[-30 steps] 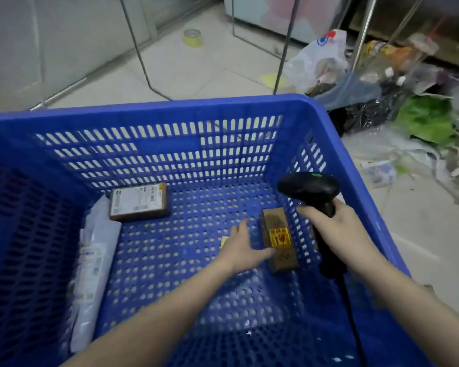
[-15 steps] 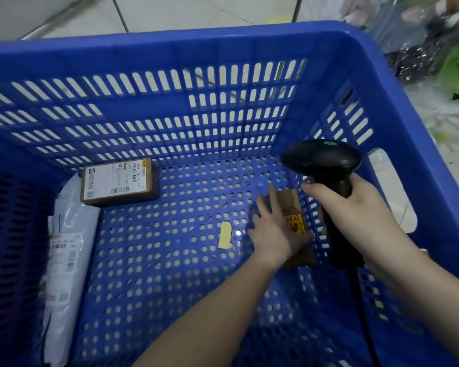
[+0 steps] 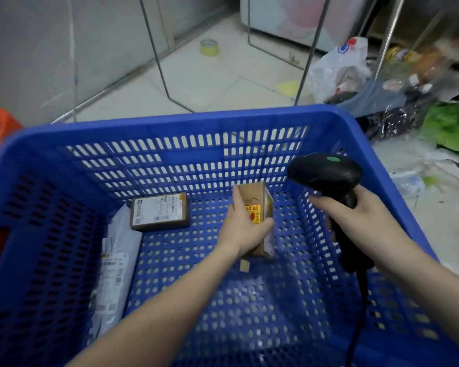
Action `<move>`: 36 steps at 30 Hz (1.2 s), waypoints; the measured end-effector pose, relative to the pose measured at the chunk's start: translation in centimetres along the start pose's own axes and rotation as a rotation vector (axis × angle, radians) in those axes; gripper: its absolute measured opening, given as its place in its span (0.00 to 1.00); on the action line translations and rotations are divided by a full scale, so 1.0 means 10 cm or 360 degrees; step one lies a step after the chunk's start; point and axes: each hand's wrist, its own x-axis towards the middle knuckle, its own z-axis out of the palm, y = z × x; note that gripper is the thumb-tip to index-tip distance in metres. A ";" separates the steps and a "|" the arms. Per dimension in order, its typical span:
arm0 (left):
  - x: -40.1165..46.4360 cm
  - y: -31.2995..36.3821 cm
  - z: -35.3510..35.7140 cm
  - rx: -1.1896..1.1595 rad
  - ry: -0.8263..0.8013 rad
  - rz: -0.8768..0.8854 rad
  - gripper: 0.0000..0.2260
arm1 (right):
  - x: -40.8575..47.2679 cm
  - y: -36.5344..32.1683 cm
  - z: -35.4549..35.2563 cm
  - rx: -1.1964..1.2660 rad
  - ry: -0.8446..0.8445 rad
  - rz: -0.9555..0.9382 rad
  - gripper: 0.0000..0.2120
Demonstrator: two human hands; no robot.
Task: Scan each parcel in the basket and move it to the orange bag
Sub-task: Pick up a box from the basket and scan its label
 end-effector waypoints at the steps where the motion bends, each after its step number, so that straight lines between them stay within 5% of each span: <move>1: -0.08 0.10 -0.14 -0.0066 0.0030 0.0046 0.47 | -0.04 -0.12 -0.02 -0.0001 0.0000 -0.0055 0.09; 10: -1.12 0.79 -1.43 -0.0661 0.0274 0.0356 0.34 | -0.66 -1.15 0.02 0.0344 -0.0062 -0.0320 0.06; 20: -1.77 0.28 -2.08 -0.1387 0.0153 0.0216 0.20 | -1.15 -1.51 0.63 0.0722 -0.0326 -0.0243 0.15; 27: -1.58 0.23 -2.13 -0.1008 -0.0051 0.0233 0.21 | -1.07 -1.36 0.79 0.0712 -0.0493 -0.0149 0.17; 30: -1.56 0.19 -2.18 -0.0807 -0.0203 0.0334 0.36 | -0.98 -1.35 0.82 0.0700 -0.0490 -0.0130 0.17; 33: -1.57 0.18 -2.23 -0.0644 0.0152 0.0364 0.44 | -0.92 -1.36 0.84 0.0533 -0.0461 -0.0188 0.14; 36: -1.54 0.17 -2.30 -0.0578 0.0559 0.0383 0.40 | -0.84 -1.33 0.83 0.0420 -0.0413 -0.0211 0.14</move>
